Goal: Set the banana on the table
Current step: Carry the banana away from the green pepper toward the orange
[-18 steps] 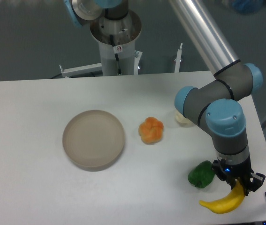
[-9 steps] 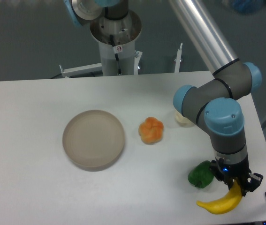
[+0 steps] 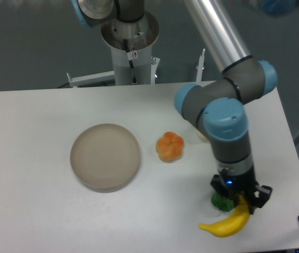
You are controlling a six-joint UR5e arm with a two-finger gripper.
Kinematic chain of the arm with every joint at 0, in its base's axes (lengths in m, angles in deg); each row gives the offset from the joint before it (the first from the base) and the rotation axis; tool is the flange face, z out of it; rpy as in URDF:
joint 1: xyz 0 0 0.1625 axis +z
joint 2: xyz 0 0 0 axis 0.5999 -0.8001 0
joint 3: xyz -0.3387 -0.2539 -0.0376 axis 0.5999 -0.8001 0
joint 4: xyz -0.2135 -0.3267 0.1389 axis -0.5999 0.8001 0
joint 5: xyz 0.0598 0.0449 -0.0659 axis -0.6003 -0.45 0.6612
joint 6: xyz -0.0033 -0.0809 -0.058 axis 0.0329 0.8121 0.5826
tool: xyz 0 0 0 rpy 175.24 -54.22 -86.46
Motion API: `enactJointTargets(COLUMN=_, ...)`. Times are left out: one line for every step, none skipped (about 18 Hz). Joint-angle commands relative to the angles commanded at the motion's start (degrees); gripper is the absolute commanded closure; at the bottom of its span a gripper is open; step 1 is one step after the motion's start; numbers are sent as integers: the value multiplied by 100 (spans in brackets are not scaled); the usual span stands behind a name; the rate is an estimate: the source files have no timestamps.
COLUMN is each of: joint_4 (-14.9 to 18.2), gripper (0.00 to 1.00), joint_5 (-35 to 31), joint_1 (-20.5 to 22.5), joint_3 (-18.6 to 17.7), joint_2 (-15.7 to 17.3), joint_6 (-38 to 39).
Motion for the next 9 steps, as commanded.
enactJointTargets(joint_4=-9, gripper=65, joint_5=-9, joint_1=-71, joint_3=-79, joint_2=9, joint_6=115)
enactJointTargets(joint_4=-26, gripper=65, joint_5=-44, joint_1=-141, joint_3=-184, joint_2=17, joint_6=90)
enactJointTargets(joint_4=-52, gripper=65, joint_5=-35, joint_1=-203, joint_3=-228, joint_2=17, joint_6=38)
enactJointTargets(joint_4=-70, gripper=65, joint_5=-18, joint_1=-221, joint_3=-272, joint_2=9, joint_6=-32)
enactJointTargets(joint_4=-70, gripper=65, joint_5=-26, joint_1=-273, joint_3=-316, joint_2=-9, joint_6=-242)
enactJointTargets(joint_4=-70, gripper=65, joint_5=-26, joint_1=-291, joint_3=-456, joint_2=0, joint_6=-514)
enactJointTargets(joint_4=-79, gripper=65, joint_5=-26, joint_1=-300, joint_3=-597, joint_2=17, joint_6=-664)
enactJointTargets(joint_4=-79, gripper=65, joint_5=-26, joint_1=-309, joint_3=-772, joint_2=61, joint_6=-718)
enactJointTargets(joint_4=-79, gripper=66, joint_5=-26, joint_1=-309, joint_3=-965, joint_2=122, joint_6=-727)
